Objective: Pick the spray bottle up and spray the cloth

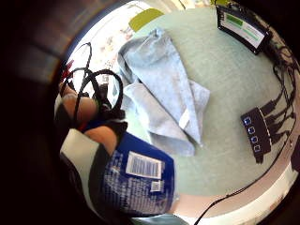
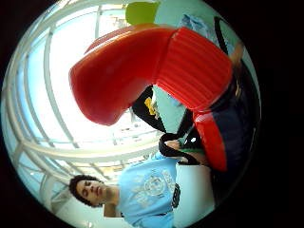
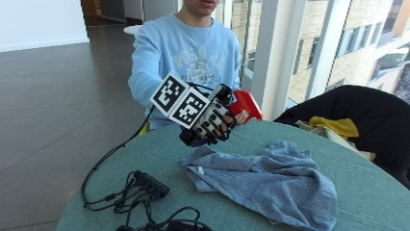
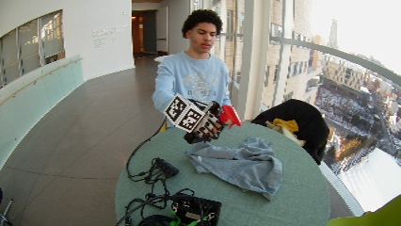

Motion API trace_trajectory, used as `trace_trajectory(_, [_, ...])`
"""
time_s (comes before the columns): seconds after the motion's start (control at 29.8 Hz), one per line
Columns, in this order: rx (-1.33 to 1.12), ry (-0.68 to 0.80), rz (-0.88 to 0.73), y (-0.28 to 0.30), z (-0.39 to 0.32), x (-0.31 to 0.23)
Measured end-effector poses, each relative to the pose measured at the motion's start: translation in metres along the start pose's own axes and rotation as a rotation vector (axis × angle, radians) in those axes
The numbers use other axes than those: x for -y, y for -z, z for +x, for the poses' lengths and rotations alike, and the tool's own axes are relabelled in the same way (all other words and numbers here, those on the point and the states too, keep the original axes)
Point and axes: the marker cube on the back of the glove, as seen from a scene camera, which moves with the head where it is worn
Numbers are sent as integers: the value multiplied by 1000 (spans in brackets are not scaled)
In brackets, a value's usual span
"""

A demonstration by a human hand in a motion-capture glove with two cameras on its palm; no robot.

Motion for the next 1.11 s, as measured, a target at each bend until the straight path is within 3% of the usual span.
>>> trace_trajectory(1.11, [-32, -16, -14, -6, 0, 1])
